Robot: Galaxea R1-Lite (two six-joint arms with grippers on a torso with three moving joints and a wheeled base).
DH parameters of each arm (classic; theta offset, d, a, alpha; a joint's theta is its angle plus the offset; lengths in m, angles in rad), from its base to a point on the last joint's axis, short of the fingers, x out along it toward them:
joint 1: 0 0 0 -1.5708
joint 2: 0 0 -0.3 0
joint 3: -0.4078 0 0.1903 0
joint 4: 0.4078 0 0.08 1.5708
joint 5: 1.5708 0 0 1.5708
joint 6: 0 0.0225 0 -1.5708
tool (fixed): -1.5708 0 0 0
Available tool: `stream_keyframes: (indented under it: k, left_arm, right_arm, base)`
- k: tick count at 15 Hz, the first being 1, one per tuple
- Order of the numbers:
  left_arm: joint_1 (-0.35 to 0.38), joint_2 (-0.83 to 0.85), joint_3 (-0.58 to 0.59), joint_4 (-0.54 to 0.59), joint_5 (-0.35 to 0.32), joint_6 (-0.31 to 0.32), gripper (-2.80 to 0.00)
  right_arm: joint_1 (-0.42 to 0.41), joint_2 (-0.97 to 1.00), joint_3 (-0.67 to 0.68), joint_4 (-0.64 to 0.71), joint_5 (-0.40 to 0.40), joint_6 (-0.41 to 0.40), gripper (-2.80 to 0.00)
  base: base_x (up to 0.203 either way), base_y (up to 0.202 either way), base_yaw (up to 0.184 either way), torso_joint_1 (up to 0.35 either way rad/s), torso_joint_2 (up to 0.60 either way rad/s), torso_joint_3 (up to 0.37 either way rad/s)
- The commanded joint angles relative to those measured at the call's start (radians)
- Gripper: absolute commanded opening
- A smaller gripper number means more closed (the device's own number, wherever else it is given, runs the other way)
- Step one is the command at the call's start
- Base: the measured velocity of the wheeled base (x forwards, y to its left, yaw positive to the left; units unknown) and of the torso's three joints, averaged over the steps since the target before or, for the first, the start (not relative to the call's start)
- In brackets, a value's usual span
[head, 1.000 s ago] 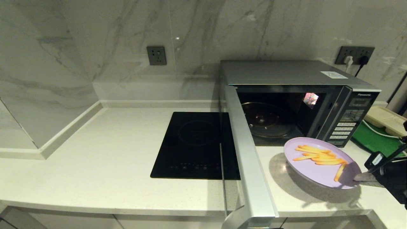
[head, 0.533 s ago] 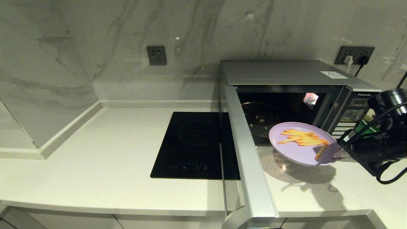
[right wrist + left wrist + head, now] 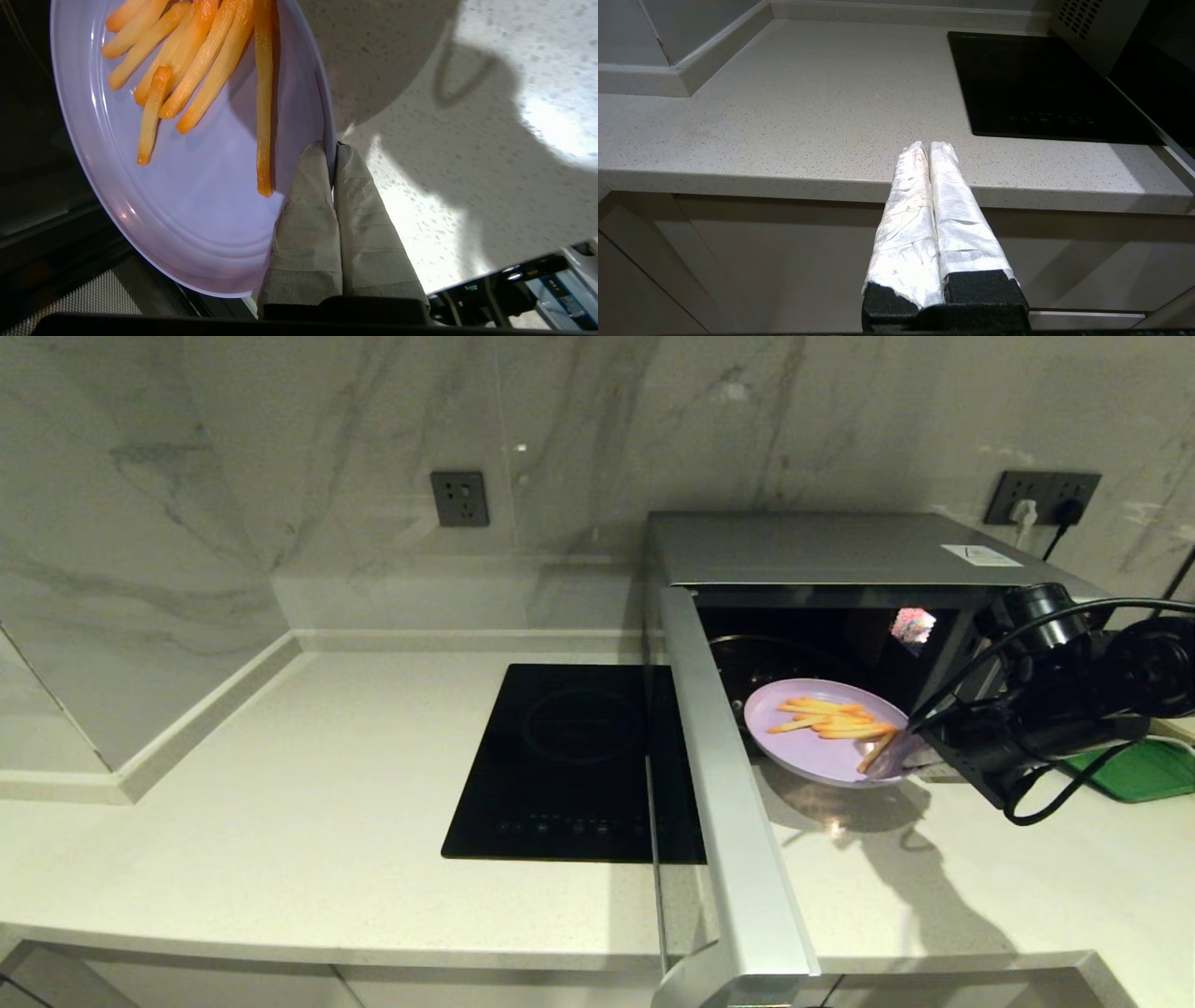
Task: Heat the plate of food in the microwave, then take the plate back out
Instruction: Put the plate in the microwave oven
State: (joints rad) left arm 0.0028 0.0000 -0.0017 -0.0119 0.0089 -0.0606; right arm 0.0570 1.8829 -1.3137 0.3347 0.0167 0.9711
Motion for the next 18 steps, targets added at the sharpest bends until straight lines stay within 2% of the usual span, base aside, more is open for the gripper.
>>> stream_keyframes:
  k: [1, 18]
  left_arm:
    - [0.000, 0.000, 0.000, 0.000, 0.000, -0.001, -2.80]
    - [0.000, 0.000, 0.000, 0.000, 0.000, -0.001, -2.80]
  right_arm:
    - [0.005, 0.067, -0.049, 0.000, 0.002, 0.014, -2.80]
    - [0.013, 0.281, -0.345, -0.003, 0.005, 0.060, -2.80]
  base:
    - [0.000, 0.000, 0.000, 0.000, 0.00, 0.000]
    - [0.000, 0.000, 0.000, 0.000, 0.00, 0.000]
